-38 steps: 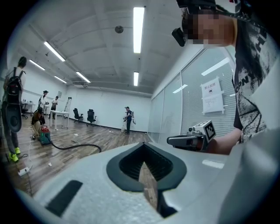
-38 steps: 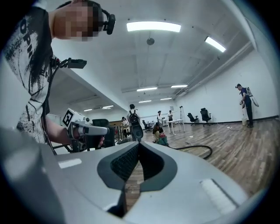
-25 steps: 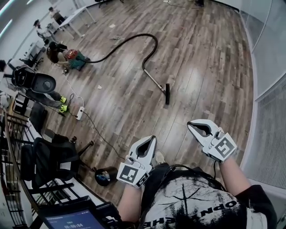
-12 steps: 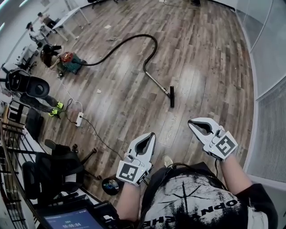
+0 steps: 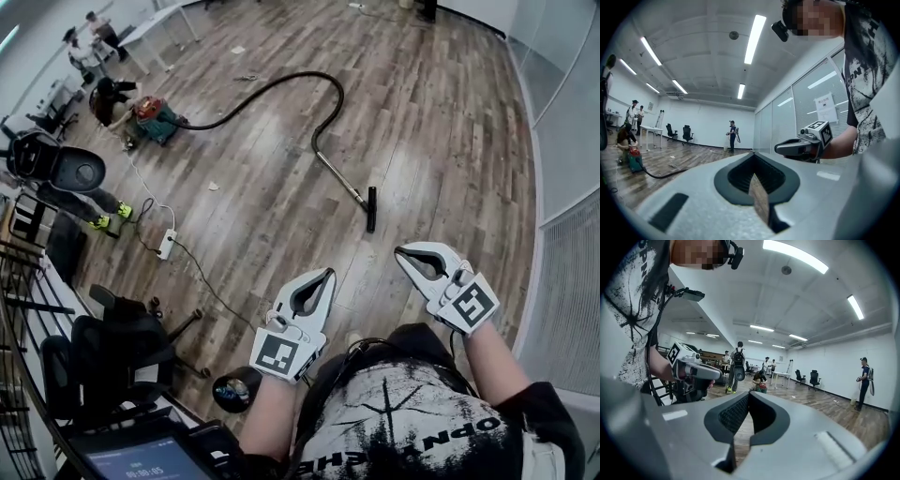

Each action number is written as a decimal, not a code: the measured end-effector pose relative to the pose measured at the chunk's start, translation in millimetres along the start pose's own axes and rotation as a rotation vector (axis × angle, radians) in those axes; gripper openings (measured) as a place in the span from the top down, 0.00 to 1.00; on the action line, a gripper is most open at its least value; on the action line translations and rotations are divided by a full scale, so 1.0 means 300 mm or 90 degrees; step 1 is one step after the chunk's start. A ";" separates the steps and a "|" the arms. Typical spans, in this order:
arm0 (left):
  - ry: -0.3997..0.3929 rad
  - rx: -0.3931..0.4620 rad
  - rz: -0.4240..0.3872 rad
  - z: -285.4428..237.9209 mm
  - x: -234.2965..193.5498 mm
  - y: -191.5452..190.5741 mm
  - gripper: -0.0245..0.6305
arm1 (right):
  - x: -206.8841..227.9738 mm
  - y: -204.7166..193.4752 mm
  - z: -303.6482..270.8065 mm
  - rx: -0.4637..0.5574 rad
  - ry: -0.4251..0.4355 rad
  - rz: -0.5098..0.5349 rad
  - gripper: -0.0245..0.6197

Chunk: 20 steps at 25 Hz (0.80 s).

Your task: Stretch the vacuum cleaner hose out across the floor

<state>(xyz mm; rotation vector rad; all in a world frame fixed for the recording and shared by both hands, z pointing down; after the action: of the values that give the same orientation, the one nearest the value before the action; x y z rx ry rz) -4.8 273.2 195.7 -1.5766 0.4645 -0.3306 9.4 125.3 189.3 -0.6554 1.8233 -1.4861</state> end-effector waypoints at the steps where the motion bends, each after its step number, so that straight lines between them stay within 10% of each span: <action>1: 0.002 0.000 0.001 0.001 -0.025 0.004 0.96 | 0.011 0.006 -0.028 -0.003 0.002 -0.004 0.95; 10: 0.027 -0.011 0.016 0.014 -0.110 -0.014 0.96 | 0.010 0.007 -0.160 -0.005 0.052 -0.033 0.95; 20: 0.088 -0.039 0.023 -0.224 -0.292 0.005 0.96 | 0.330 -0.034 -0.333 0.026 0.101 -0.046 0.95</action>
<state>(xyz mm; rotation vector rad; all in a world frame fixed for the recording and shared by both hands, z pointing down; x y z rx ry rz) -113.7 256.7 204.6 -1.6087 0.6152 -0.4028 -130.9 112.1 191.4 -0.6036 1.8992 -1.6608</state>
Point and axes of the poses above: the fingertips, and each gripper's own axes: z backward along the fingers, x to its right, y out of its top, the point moved 3 cm from there along z, backward along the fingers
